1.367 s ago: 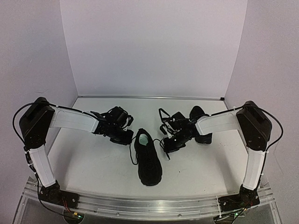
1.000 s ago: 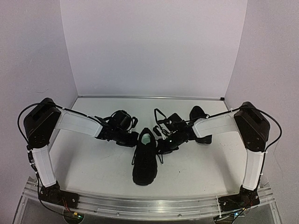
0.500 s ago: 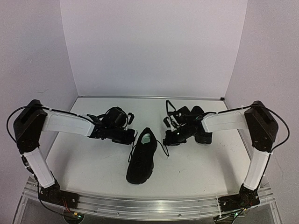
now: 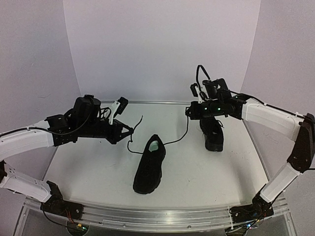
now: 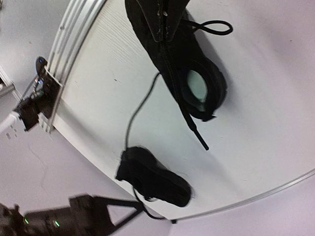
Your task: Tie the shoes
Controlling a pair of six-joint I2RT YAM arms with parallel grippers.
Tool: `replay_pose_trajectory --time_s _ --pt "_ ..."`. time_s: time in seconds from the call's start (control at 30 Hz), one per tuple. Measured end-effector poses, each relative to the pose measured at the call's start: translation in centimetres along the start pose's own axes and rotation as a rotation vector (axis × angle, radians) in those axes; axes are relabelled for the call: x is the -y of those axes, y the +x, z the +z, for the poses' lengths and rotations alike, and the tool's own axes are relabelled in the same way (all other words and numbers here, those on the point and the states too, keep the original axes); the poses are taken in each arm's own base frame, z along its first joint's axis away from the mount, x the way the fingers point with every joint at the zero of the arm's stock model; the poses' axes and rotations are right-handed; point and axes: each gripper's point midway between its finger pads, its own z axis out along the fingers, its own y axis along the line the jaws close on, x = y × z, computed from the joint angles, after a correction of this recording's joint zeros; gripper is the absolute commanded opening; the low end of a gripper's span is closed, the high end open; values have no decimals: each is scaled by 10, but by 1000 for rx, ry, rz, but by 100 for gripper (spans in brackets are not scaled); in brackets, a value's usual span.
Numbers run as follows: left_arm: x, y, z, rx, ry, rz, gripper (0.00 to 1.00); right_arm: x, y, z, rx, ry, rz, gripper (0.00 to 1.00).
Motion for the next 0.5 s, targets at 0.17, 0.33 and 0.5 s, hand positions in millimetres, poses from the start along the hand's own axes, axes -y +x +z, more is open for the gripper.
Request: replay_pose_trajectory --time_s 0.17,0.33,0.5 --pt "38 13 -5 -40 141 86 0 -32 -15 -11 9 -144 -6 0" --pt "52 -1 -25 17 195 138 0 -87 -13 -21 -6 -320 -41 0" --pt "65 -5 -38 45 257 199 0 -161 -25 -34 13 -492 -110 0"
